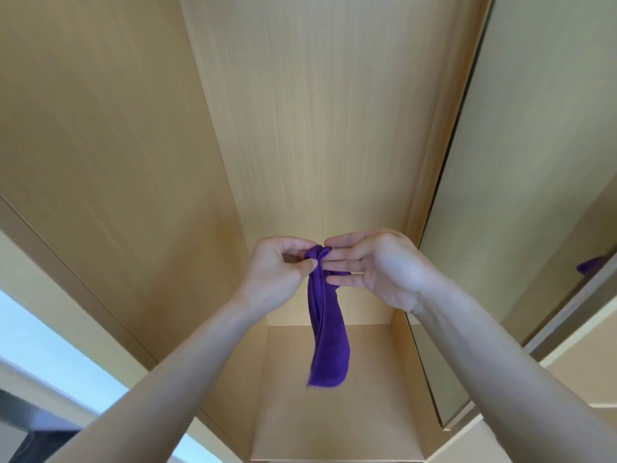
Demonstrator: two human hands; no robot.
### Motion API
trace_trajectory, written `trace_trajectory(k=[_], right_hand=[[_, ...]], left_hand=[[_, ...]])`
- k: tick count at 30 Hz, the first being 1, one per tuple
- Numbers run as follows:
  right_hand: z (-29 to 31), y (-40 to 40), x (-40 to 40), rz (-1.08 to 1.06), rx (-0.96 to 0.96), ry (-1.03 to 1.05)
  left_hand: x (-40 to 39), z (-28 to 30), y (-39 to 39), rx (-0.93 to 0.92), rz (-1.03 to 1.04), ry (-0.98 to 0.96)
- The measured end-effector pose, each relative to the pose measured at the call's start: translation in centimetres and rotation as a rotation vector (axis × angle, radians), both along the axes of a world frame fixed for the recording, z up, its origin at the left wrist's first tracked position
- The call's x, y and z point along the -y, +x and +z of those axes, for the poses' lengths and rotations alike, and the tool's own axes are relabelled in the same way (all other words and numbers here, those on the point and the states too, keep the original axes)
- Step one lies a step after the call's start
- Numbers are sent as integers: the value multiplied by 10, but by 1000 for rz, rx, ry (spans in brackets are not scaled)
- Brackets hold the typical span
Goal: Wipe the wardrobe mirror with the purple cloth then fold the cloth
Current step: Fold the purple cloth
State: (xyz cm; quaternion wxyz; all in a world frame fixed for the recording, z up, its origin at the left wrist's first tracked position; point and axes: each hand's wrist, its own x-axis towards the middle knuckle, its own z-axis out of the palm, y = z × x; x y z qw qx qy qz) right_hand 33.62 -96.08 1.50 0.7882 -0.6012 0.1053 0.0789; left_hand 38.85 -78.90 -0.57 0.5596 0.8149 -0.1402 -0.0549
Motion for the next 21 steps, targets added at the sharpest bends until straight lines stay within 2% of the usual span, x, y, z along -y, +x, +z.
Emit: trace_trajectory(k=[6,15,18,21], right_hand=[[11,-9,-2,-15,30,-113],[8,-16,0,42,83,-172],[-2,-17,14,-27,199,-288],[-21,-19,28,-114,195,-583]], left_hand=[[9,5,1,128,132,-59],[8,11,-3,258,-55,118],[-2,22,5,252,-77,93],[-10,29,7,248,-75,31]])
